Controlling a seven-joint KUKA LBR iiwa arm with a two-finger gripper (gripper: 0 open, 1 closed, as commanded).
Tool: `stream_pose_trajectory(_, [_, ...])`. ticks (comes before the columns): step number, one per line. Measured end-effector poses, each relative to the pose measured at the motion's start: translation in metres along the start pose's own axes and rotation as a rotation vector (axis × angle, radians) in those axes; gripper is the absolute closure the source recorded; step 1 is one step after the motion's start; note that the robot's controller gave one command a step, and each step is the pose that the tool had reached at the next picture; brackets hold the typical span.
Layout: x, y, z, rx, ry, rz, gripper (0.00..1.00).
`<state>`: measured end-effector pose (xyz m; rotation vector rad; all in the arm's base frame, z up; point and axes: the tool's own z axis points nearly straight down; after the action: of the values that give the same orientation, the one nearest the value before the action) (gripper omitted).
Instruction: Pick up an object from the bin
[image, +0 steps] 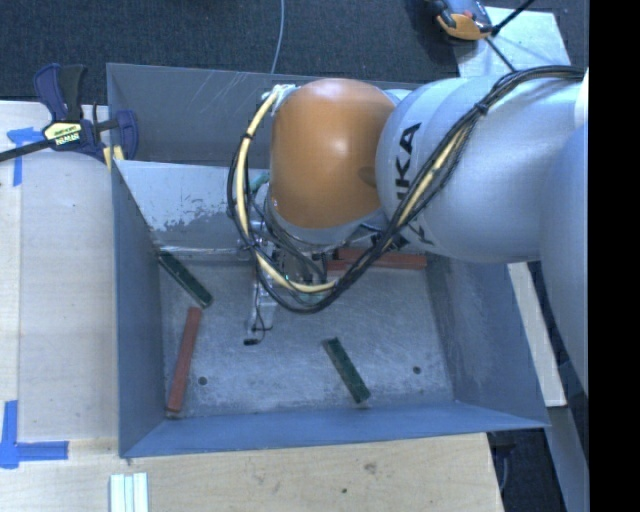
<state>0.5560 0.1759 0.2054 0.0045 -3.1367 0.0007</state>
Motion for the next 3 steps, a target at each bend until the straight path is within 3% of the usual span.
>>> stream_pose_trajectory(1, [-0.002,-0.001,-0.004,-0.002,-0.008,0.003,0.0])
stream_pose_trajectory(2, [-0.043,0.028,0.069,-0.004,-0.016,0.024,0.0])
stream_pose_trajectory(3, [-0.057,0.057,0.06,0.0,-0.006,-0.043,0.0])
